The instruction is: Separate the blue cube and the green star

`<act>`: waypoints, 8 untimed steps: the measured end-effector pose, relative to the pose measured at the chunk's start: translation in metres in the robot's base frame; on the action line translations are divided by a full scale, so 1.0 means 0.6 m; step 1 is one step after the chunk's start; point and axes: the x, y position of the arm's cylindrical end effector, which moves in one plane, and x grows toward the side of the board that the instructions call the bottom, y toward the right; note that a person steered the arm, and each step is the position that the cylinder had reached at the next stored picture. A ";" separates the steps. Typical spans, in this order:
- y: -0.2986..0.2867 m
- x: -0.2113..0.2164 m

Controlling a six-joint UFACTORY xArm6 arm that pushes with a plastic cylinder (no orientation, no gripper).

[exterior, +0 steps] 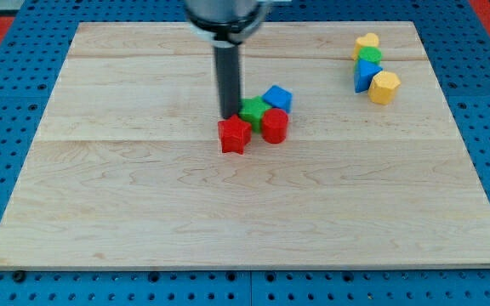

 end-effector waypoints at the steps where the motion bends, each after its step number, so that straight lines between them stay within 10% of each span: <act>1: 0.093 0.000; 5: 0.021 -0.100; 8: 0.179 -0.023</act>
